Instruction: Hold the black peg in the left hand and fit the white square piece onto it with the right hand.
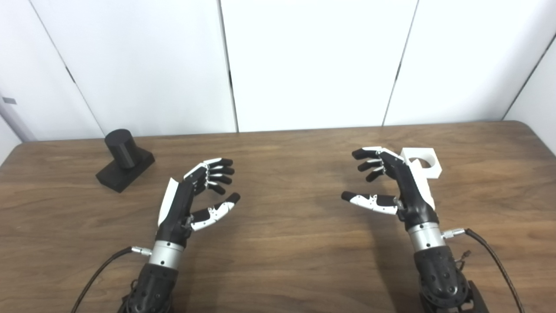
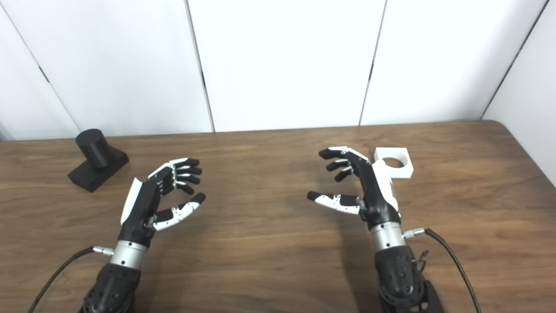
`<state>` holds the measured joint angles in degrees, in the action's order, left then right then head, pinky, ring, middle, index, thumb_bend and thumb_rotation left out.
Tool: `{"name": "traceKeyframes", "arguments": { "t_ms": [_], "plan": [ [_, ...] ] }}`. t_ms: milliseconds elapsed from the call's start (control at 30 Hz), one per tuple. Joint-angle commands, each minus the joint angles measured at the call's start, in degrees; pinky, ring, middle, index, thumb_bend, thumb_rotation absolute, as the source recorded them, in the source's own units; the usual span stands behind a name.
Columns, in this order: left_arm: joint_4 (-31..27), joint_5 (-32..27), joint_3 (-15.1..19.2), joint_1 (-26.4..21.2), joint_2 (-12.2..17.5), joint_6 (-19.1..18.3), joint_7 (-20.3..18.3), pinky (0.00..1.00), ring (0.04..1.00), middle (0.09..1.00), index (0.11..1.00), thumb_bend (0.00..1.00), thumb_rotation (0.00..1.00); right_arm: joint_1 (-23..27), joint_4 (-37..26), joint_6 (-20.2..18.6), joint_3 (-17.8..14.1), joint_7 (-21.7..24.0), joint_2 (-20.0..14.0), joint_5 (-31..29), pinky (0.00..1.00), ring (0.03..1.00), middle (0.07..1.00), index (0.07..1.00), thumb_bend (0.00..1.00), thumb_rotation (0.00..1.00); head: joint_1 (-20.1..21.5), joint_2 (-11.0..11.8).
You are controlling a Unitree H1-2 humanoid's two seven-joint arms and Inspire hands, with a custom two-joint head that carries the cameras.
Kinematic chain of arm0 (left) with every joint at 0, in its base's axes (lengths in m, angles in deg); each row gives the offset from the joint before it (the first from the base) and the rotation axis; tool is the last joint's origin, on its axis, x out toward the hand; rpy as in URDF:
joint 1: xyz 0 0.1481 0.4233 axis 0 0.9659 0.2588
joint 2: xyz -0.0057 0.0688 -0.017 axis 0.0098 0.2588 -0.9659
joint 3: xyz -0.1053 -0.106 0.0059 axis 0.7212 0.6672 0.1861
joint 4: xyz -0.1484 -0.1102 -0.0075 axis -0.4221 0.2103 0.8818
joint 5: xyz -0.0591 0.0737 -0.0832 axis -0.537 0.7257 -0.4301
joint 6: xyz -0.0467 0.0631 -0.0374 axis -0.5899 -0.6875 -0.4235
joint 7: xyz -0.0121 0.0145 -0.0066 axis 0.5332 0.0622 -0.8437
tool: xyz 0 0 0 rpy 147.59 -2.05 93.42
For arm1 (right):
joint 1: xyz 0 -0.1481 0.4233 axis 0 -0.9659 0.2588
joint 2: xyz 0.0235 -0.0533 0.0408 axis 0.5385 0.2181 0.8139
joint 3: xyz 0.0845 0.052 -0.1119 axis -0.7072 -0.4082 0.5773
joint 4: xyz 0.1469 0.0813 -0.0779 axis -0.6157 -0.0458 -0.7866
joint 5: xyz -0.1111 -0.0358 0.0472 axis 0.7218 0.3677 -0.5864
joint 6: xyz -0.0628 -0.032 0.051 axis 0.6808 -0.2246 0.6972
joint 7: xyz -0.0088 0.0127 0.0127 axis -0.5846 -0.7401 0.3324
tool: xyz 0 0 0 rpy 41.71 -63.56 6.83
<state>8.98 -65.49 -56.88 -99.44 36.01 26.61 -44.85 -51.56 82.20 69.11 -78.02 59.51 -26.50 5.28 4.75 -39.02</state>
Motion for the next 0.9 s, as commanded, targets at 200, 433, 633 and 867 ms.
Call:
{"name": "traceKeyframes", "arguments": {
  "t_ms": [200,433,633,867],
  "plan": [
    [-0.16,0.87,-0.02,-2.19,-0.05,3.19,0.93,0.52,0.636,0.688,0.722,0.54,0.0,1.61,-0.65,2.49,-0.32,-0.44,-0.61,-0.54,0.47,0.608,0.691,0.661,0.6,0.0,-0.61,0.14],
    [-0.51,1.23,-0.47,-2.01,-1.03,2.33,0.88,0.5,0.63,0.684,0.718,0.54,0.0,1.31,-0.86,2.2,-0.81,0.03,-1.23,-1.24,0.47,0.615,0.69,0.662,0.6,0.0,-7.7,1.2],
    [-0.36,3.1,-1.57,-1.87,-2.98,1.74,1.64,0.49,0.626,0.682,0.704,0.54,0.0,0.73,-1.63,2.54,-1.91,0.7,-2.48,-2.87,0.47,0.602,0.678,0.65,0.6,0.0,-14.86,2.97],
    [-0.04,6.09,-3.2,-1.69,-5.81,-1.44,2.88,0.54,0.66,0.689,0.695,0.54,0.0,0.4,-2.11,1.51,-3.41,1.9,-4.21,-4.94,0.47,0.599,0.676,0.643,0.59,0.0,-22.86,5.91]
  ]
}}
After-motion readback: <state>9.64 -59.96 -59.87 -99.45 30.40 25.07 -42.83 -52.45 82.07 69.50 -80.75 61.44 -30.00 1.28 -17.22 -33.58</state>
